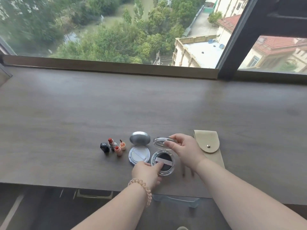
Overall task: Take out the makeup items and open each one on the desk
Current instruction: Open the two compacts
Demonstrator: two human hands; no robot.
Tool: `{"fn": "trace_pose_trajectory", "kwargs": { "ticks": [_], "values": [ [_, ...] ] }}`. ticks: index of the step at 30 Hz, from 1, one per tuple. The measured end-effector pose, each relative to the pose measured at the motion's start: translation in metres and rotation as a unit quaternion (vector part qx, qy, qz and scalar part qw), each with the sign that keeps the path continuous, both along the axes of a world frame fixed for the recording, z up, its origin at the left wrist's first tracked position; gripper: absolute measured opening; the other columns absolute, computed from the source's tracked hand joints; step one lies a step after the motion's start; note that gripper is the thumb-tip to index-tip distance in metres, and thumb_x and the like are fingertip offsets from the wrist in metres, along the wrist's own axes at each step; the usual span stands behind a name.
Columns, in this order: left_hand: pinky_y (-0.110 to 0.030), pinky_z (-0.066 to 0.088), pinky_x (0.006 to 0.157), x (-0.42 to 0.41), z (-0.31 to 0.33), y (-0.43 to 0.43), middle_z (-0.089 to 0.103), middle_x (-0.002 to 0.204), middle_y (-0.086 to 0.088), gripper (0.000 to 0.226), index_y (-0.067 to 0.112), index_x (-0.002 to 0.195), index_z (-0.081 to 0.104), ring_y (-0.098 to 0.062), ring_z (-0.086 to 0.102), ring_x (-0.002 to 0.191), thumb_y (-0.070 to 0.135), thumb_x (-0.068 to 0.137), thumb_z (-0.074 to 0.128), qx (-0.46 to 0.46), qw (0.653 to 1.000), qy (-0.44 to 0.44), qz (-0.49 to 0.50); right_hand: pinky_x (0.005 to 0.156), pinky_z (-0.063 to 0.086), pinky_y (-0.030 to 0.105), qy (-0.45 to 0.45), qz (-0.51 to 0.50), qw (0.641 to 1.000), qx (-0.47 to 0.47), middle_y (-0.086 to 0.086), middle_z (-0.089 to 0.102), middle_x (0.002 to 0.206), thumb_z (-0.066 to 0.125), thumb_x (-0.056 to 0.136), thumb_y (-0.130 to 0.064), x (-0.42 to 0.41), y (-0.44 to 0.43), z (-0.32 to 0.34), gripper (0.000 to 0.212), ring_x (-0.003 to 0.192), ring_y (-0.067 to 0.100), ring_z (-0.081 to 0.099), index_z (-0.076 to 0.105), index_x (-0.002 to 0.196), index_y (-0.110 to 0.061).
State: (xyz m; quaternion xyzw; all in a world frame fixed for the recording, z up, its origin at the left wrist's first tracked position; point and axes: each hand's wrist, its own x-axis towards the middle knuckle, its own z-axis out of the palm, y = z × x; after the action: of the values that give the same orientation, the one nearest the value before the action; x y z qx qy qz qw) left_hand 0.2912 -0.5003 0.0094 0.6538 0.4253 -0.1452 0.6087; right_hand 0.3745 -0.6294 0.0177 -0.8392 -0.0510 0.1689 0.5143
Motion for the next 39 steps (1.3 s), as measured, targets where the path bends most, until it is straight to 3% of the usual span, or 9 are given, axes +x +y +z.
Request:
{"fn": "trace_pose_trajectory", "kwargs": {
  "ticks": [7, 10, 12, 14, 17, 22, 29, 37, 39],
  "values": [
    [-0.035, 0.059, 0.061, 0.013, 0.008, -0.006, 0.069, 0.066, -0.011, 0.036, 0.014, 0.065, 0.049, -0.028, 0.071, 0.058, 0.042, 0.071, 0.071, 0.113, 0.992, 0.025, -0.041, 0.069, 0.046, 0.030, 0.005, 0.026, 0.999, -0.039, -0.011, 0.065, 0.068, 0.070, 0.080, -0.037, 0.025, 0.001, -0.008, 0.012, 0.066, 0.008, 0.056, 0.068, 0.079, -0.025],
    [-0.038, 0.059, 0.065, 0.016, -0.005, -0.006, 0.070, 0.067, -0.010, 0.048, 0.011, 0.069, 0.057, -0.029, 0.069, 0.064, 0.057, 0.059, 0.067, 0.163, 0.984, 0.041, -0.065, 0.077, 0.050, 0.036, 0.018, 0.046, 0.998, -0.045, -0.007, 0.072, 0.078, 0.069, 0.080, -0.039, 0.030, 0.005, -0.011, 0.015, 0.078, 0.015, 0.065, 0.069, 0.082, -0.024],
    [-0.030, 0.053, 0.066, 0.016, -0.005, -0.007, 0.069, 0.072, -0.008, 0.048, 0.010, 0.077, 0.060, -0.025, 0.065, 0.069, 0.056, 0.066, 0.068, 0.195, 0.976, 0.047, -0.084, 0.081, 0.052, 0.038, 0.020, 0.055, 0.997, -0.044, -0.006, 0.073, 0.082, 0.069, 0.080, -0.040, 0.032, 0.007, -0.012, 0.017, 0.084, 0.015, 0.066, 0.069, 0.084, -0.023],
    [-0.025, 0.042, 0.064, 0.015, -0.004, -0.007, 0.067, 0.082, -0.007, 0.043, 0.009, 0.084, 0.060, -0.023, 0.056, 0.073, 0.050, 0.074, 0.068, 0.232, 0.966, 0.048, -0.101, 0.082, 0.052, 0.038, 0.022, 0.061, 0.997, -0.043, -0.006, 0.073, 0.082, 0.068, 0.080, -0.039, 0.032, 0.006, -0.013, 0.017, 0.083, 0.014, 0.066, 0.069, 0.084, -0.023],
    [-0.026, 0.038, 0.065, 0.015, -0.006, -0.007, 0.065, 0.087, -0.006, 0.042, 0.009, 0.087, 0.058, -0.024, 0.054, 0.079, 0.048, 0.077, 0.067, 0.273, 0.953, 0.043, -0.121, 0.078, 0.049, 0.036, 0.023, 0.058, 0.997, -0.048, -0.006, 0.071, 0.078, 0.067, 0.084, -0.036, 0.033, 0.004, -0.014, 0.014, 0.074, 0.011, 0.061, 0.067, 0.082, -0.021],
    [-0.028, 0.040, 0.067, 0.015, -0.011, -0.005, 0.066, 0.090, -0.006, 0.039, 0.013, 0.079, 0.053, -0.026, 0.060, 0.090, 0.051, 0.079, 0.064, 0.305, 0.937, 0.036, -0.163, 0.072, 0.045, 0.034, 0.010, 0.056, 0.995, -0.079, -0.009, 0.066, 0.071, 0.062, 0.086, -0.040, 0.036, 0.003, -0.014, 0.019, 0.069, 0.011, 0.055, 0.067, 0.079, -0.023],
    [-0.028, 0.042, 0.068, 0.018, -0.011, -0.007, 0.066, 0.089, -0.004, 0.037, 0.020, 0.068, 0.045, -0.026, 0.060, 0.089, 0.052, 0.083, 0.057, 0.313, 0.931, 0.037, -0.185, 0.084, 0.041, 0.039, 0.011, 0.063, 0.988, -0.144, -0.012, 0.055, 0.062, 0.055, 0.087, -0.050, 0.042, 0.007, -0.011, 0.028, 0.070, 0.013, 0.051, 0.064, 0.080, -0.024],
    [-0.028, 0.040, 0.067, 0.018, -0.007, -0.008, 0.060, 0.080, -0.002, 0.040, 0.020, 0.063, 0.043, -0.024, 0.054, 0.080, 0.051, 0.084, 0.056, 0.313, 0.930, 0.038, -0.187, 0.088, 0.037, 0.037, 0.011, 0.063, 0.976, -0.208, -0.013, 0.057, 0.068, 0.050, 0.088, -0.056, 0.045, 0.009, -0.002, 0.033, 0.083, 0.015, 0.055, 0.060, 0.077, -0.027],
    [-0.028, 0.041, 0.068, 0.018, -0.006, -0.008, 0.062, 0.082, -0.004, 0.040, 0.019, 0.063, 0.043, -0.025, 0.057, 0.083, 0.051, 0.085, 0.055, 0.314, 0.930, 0.037, -0.188, 0.092, 0.037, 0.036, 0.020, 0.067, 0.975, -0.209, -0.014, 0.064, 0.082, 0.053, 0.085, -0.059, 0.048, 0.011, -0.002, 0.030, 0.092, 0.014, 0.057, 0.064, 0.087, -0.031]
  ]
}}
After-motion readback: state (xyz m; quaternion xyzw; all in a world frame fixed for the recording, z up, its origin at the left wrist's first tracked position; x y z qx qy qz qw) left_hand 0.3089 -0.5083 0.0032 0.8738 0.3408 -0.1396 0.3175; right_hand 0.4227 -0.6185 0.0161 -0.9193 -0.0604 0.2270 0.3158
